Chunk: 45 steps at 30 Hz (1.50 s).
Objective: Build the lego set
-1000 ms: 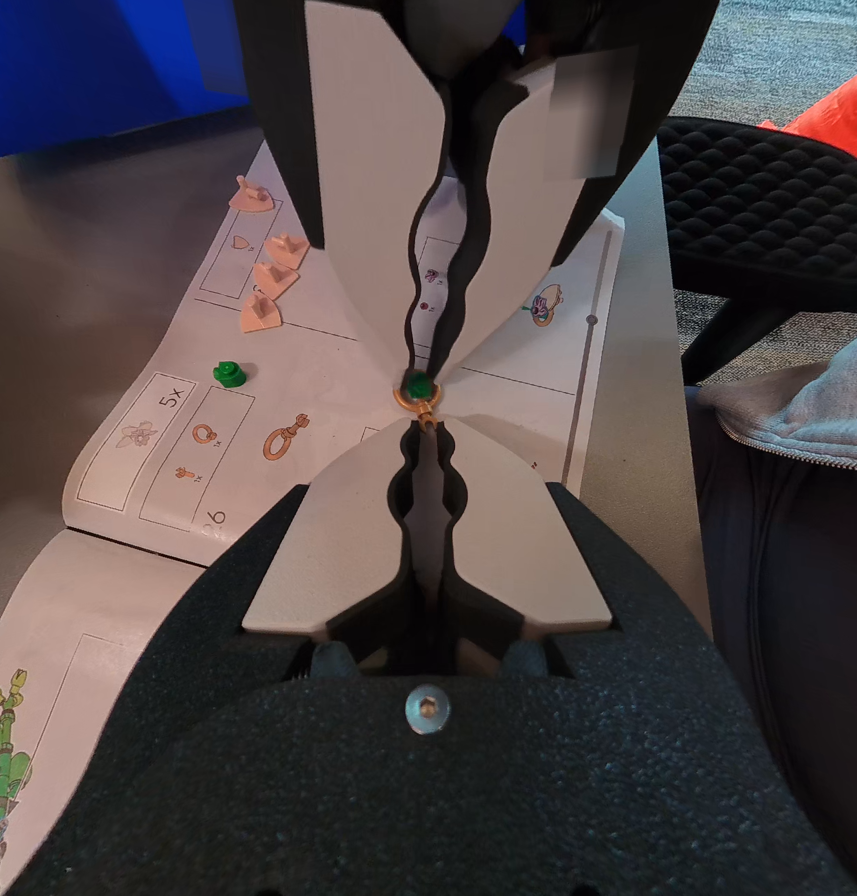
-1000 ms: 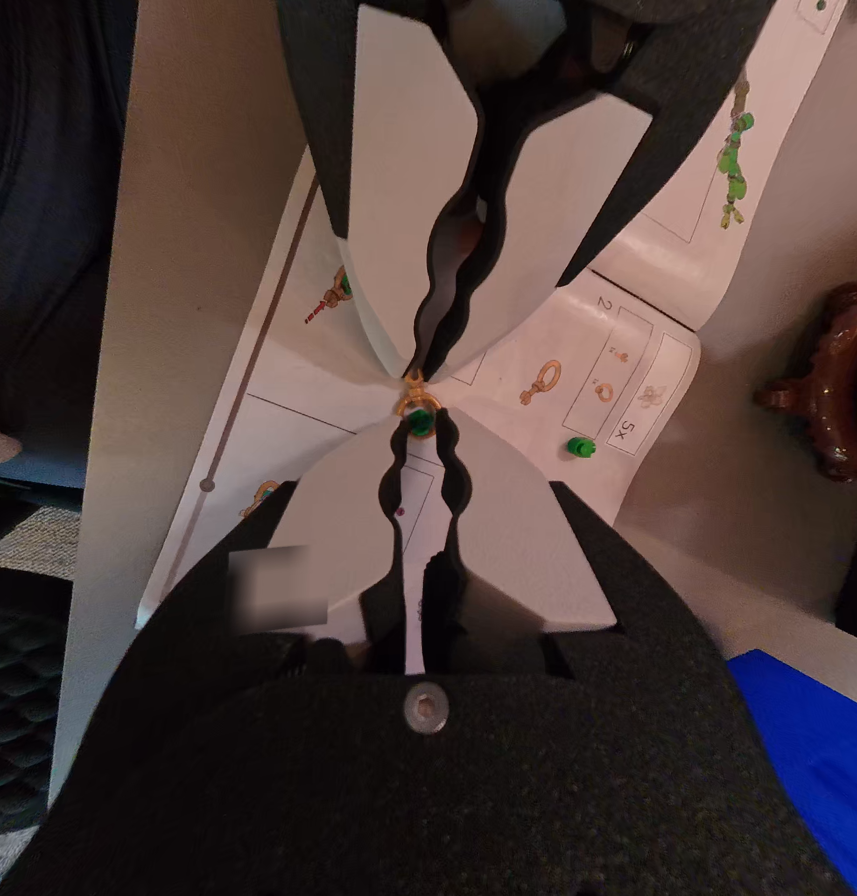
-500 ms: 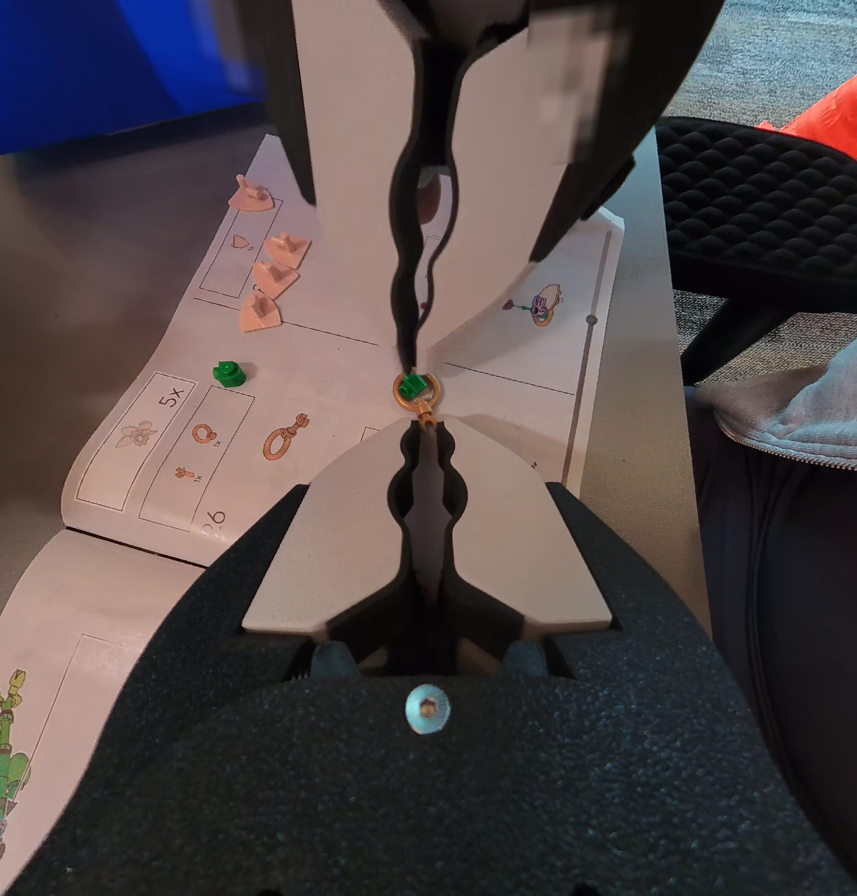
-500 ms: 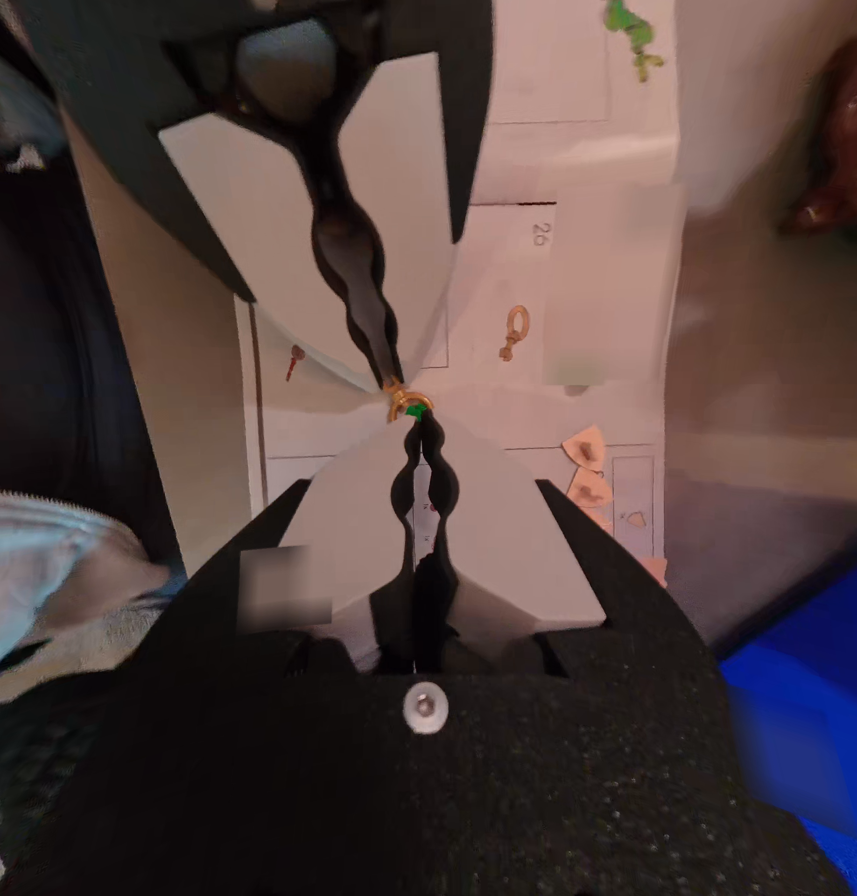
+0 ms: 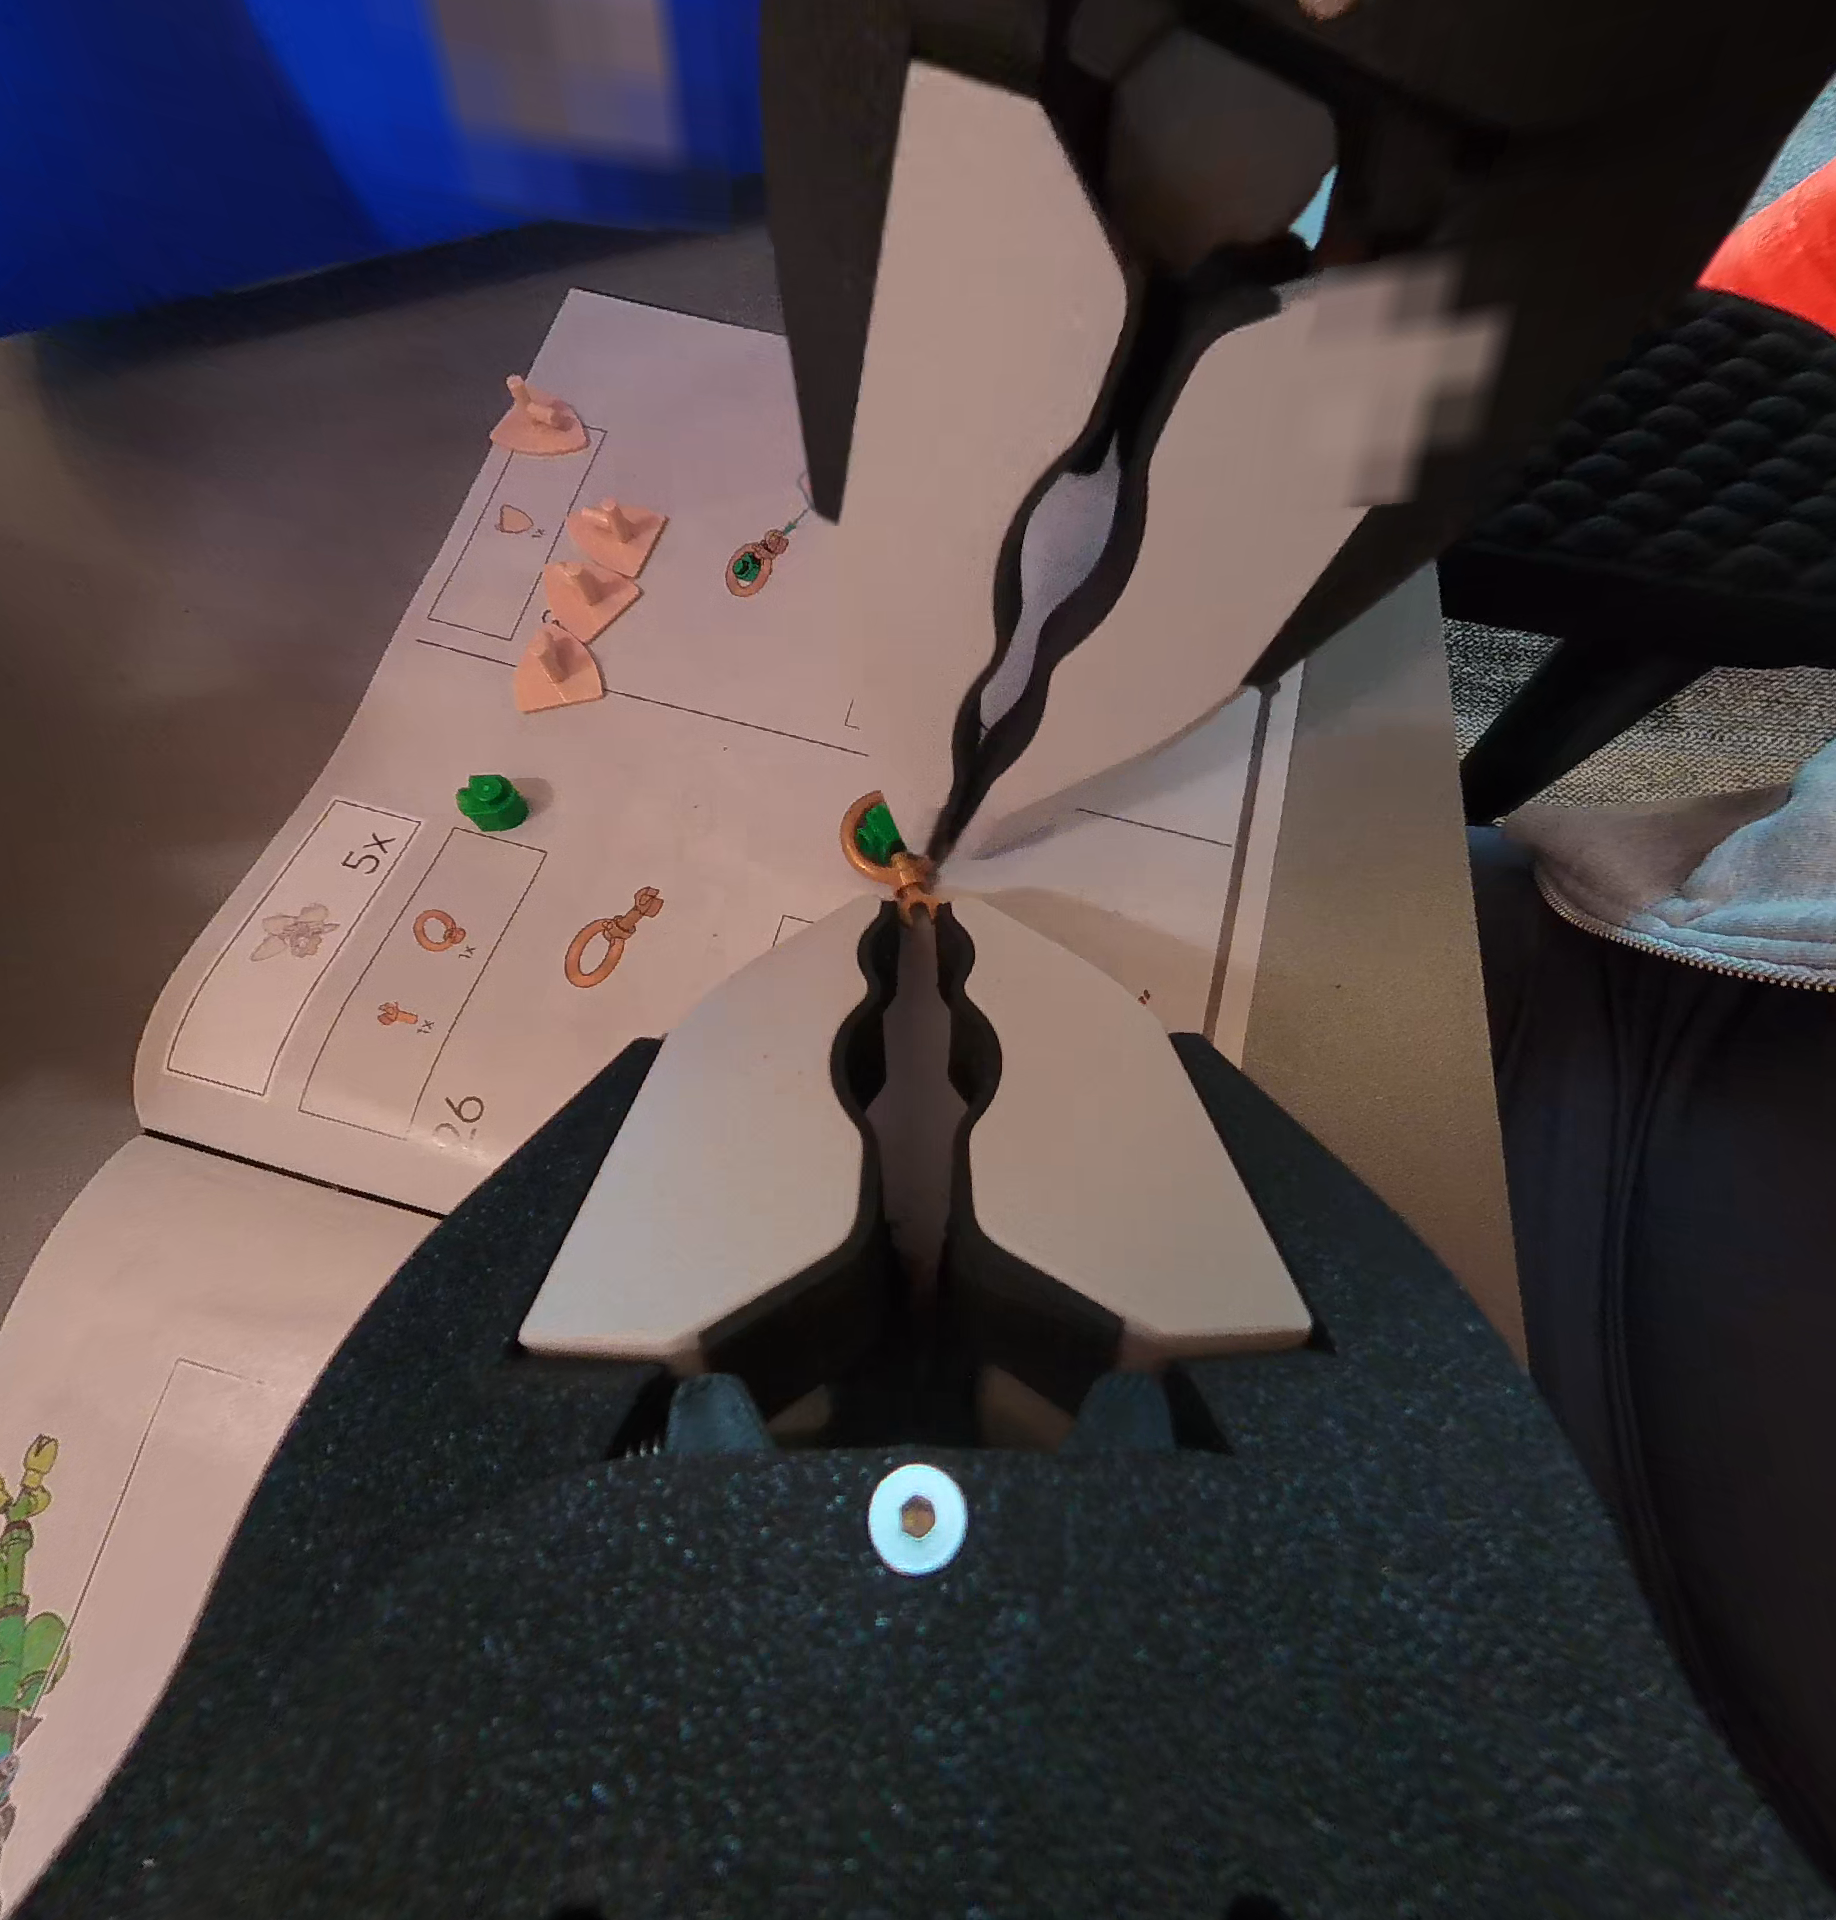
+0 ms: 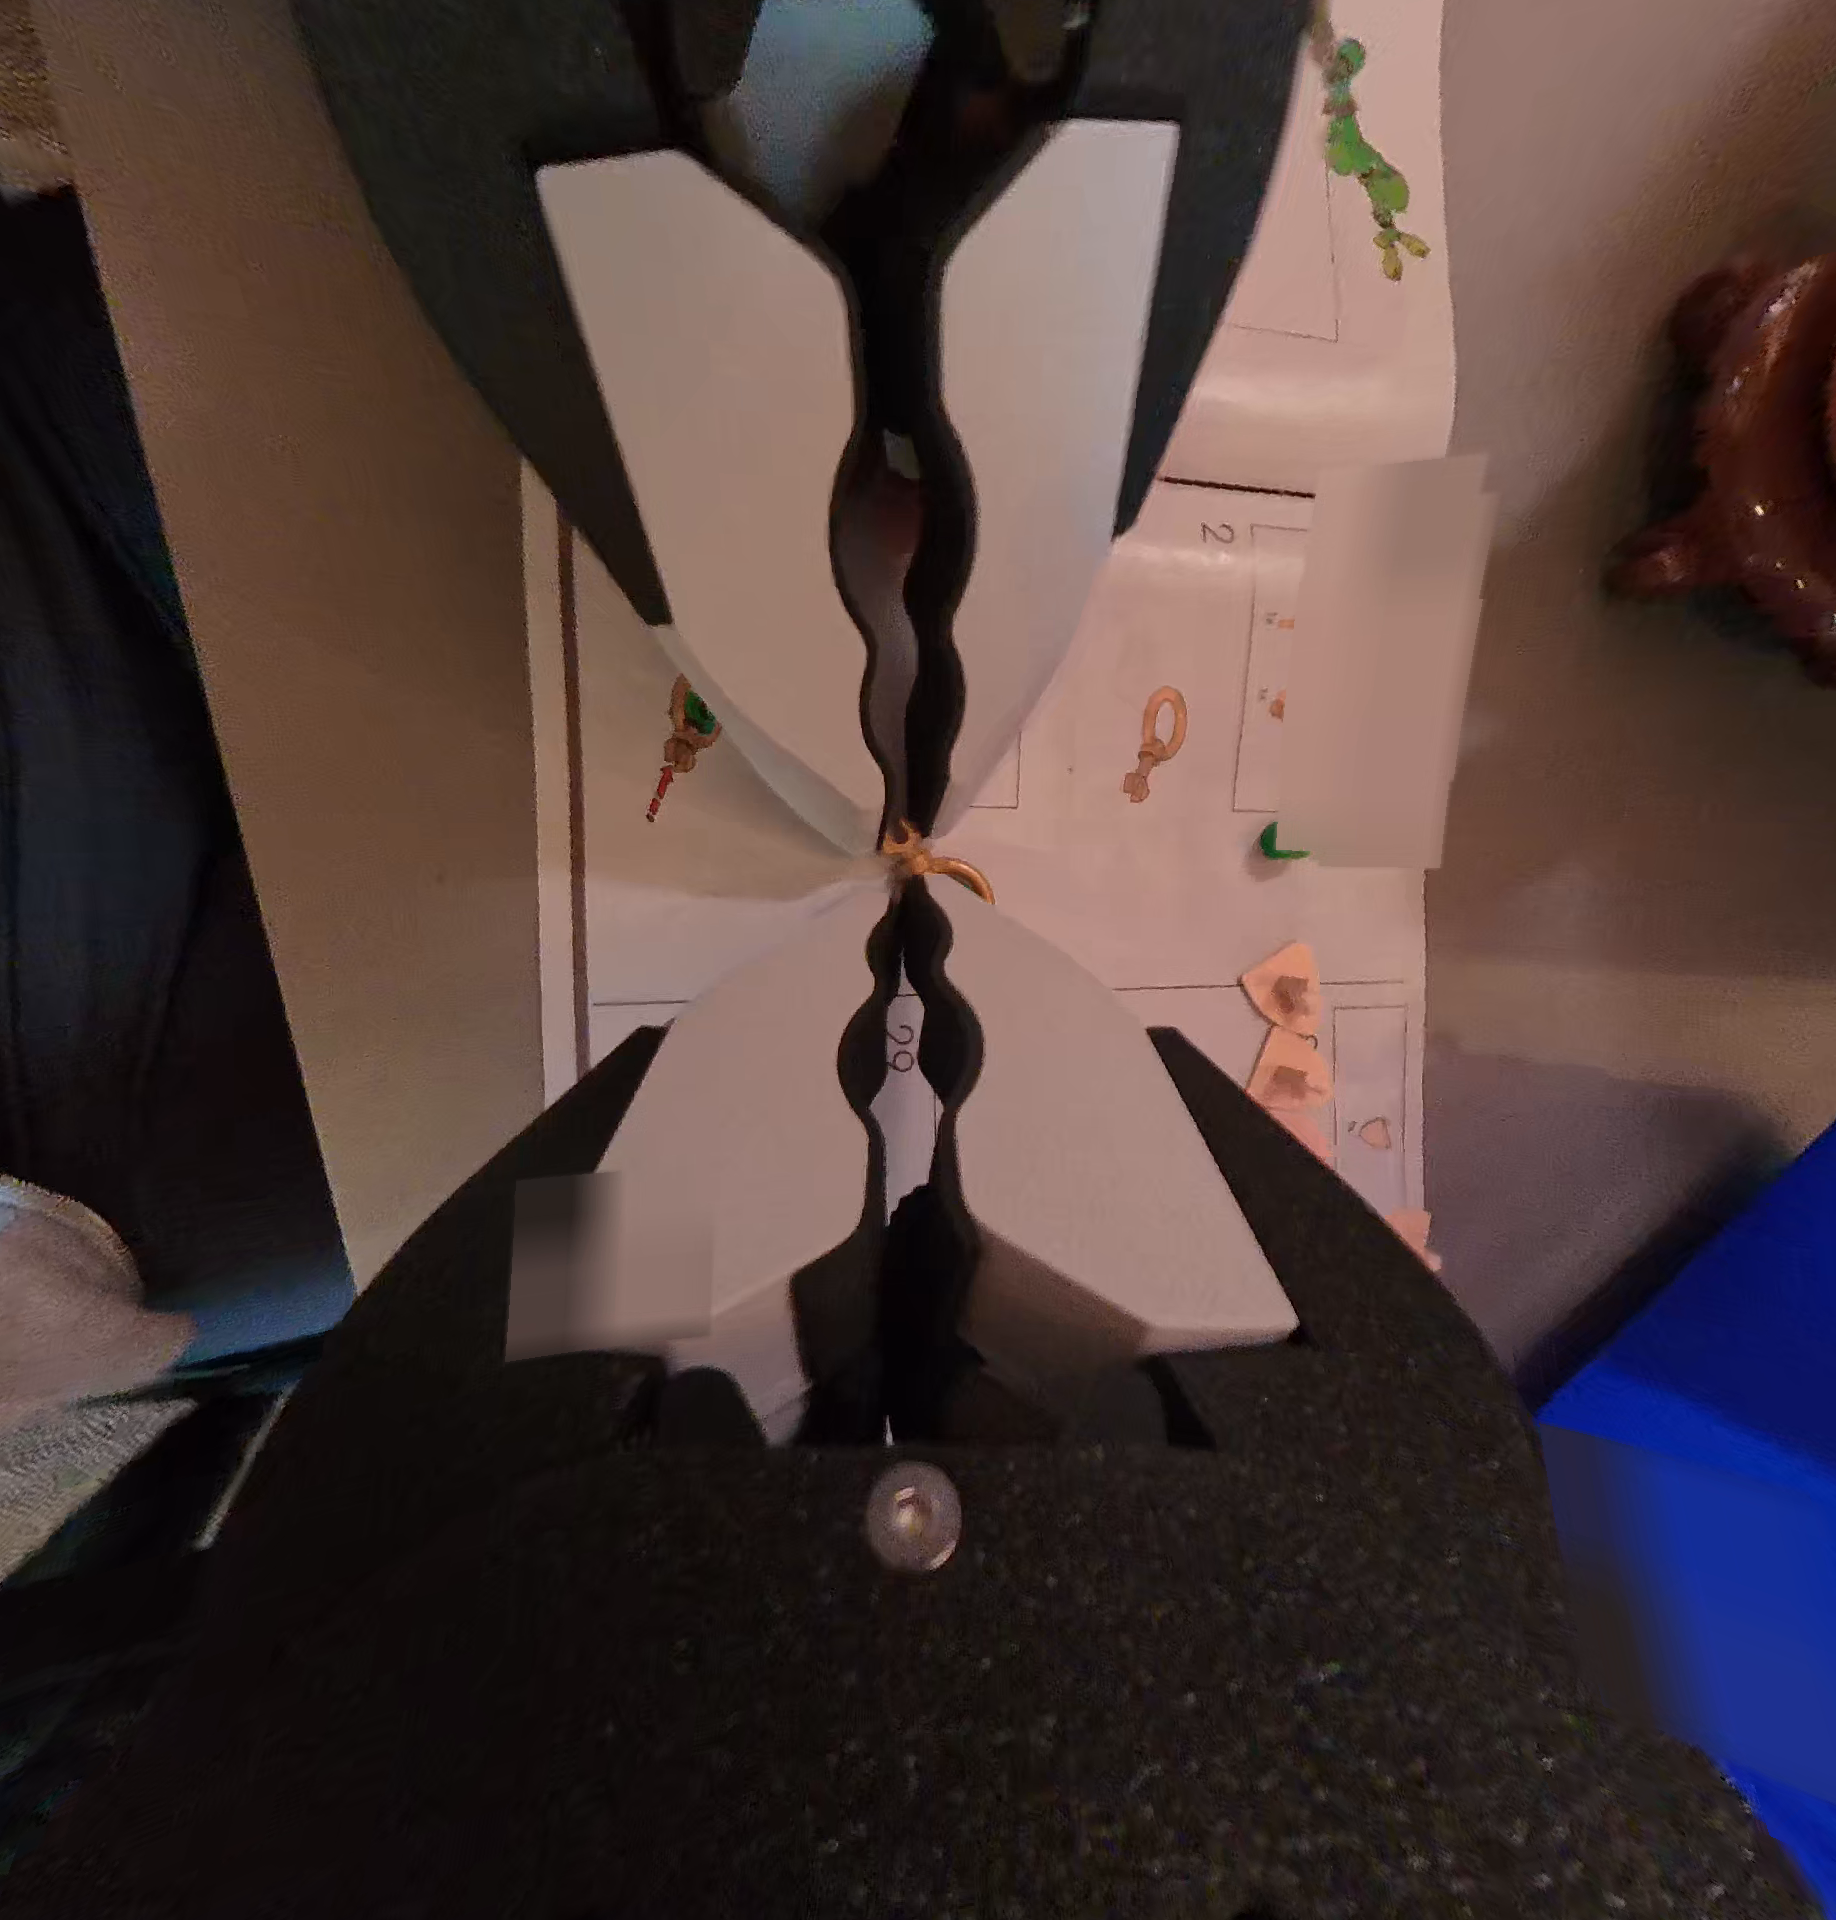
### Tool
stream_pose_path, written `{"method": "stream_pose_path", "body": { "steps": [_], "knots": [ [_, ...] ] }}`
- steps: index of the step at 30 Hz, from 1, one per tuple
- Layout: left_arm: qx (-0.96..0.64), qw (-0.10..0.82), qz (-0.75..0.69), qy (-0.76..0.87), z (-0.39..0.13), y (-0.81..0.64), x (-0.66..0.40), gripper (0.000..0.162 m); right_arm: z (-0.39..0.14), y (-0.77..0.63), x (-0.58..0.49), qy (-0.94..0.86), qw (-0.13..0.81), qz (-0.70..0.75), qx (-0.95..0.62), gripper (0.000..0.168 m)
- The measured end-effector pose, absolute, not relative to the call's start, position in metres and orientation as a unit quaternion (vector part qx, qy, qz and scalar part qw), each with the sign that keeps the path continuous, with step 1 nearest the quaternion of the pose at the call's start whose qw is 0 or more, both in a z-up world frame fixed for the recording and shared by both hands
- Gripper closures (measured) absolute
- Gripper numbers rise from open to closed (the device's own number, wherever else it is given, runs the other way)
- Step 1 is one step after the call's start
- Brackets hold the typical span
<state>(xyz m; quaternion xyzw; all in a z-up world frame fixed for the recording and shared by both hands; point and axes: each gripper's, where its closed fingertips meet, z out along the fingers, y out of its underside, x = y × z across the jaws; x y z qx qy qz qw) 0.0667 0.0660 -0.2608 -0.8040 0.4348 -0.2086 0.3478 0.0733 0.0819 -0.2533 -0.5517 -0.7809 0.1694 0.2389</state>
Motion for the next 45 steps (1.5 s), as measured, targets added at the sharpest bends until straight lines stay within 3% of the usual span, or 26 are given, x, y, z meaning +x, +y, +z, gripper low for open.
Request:
{"method": "stream_pose_path", "body": {
  "steps": [1,3,6,10,12,14,15,18,20,23,28,31,34,35,37,40,43,45],
  "knots": [
    [-0.804,0.348,-0.208,0.435,-0.261,0.066,0.067,0.156,-0.251,0.083,0.072,-0.766,0.241,0.181,-0.568,0.168],
    [-0.804,0.349,-0.207,0.436,-0.261,0.066,0.067,0.156,-0.248,0.089,0.072,-0.726,0.243,0.205,-0.610,0.149],
    [-0.805,0.347,-0.210,0.434,-0.261,0.065,0.067,0.156,-0.240,0.089,0.070,-0.665,0.265,0.260,-0.648,0.147],
    [-0.808,0.337,-0.233,0.423,-0.260,0.068,0.069,0.155,-0.181,0.092,0.061,-0.510,0.447,0.400,-0.616,0.155],
    [-0.805,0.341,-0.242,0.421,-0.258,0.069,0.069,0.131,-0.157,0.097,0.070,-0.445,0.547,0.427,-0.567,0.146],
    [-0.798,0.361,-0.243,0.416,-0.252,0.070,0.066,0.114,-0.152,0.103,0.079,-0.425,0.611,0.392,-0.540,0.127],
    [-0.794,0.372,-0.242,0.415,-0.247,0.070,0.064,0.104,-0.155,0.104,0.081,-0.431,0.625,0.371,-0.535,0.111],
    [-0.781,0.424,-0.217,0.404,-0.221,0.072,0.050,0.075,-0.156,0.100,0.086,-0.442,0.635,0.367,-0.516,0.089],
    [-0.759,0.480,-0.218,0.382,-0.191,0.074,0.043,0.069,-0.142,0.099,0.097,-0.401,0.668,0.398,-0.484,0.096],
    [-0.751,0.493,-0.242,0.367,-0.174,0.066,0.036,0.080,-0.124,0.094,0.112,-0.341,0.704,0.455,-0.426,0.101],
    [-0.788,0.447,-0.263,0.331,-0.203,0.061,0.027,0.086,-0.122,0.094,0.114,-0.333,0.719,0.446,-0.418,0.101],
    [-0.703,0.620,-0.251,0.241,-0.164,0.067,-0.003,0.110,-0.122,0.091,0.113,-0.340,0.732,0.429,-0.405,0.106],
    [-0.540,0.816,-0.177,0.108,-0.101,0.053,-0.076,0.133,-0.119,0.090,0.113,-0.341,0.749,0.415,-0.388,0.125],
    [-0.504,0.846,-0.151,0.085,-0.089,0.044,-0.096,0.146,-0.117,0.091,0.115,-0.335,0.759,0.407,-0.382,0.133],
    [-0.484,0.866,-0.098,0.078,-0.083,0.034,-0.120,0.150,-0.116,0.096,0.119,-0.324,0.773,0.385,-0.387,0.151],
    [-0.468,0.880,0.008,0.086,-0.085,0.027,-0.141,0.123,-0.118,0.106,0.122,-0.310,0.777,0.368,-0.406,0.164],
    [-0.452,0.891,0.010,0.036,-0.079,0.023,-0.156,0.077,-0.118,0.109,0.123,-0.303,0.776,0.369,-0.413,0.155],
    [-0.444,0.896,0.011,0.010,-0.078,0.020,-0.164,0.061,-0.118,0.109,0.122,-0.307,0.777,0.365,-0.412,0.148]
  ]
}}
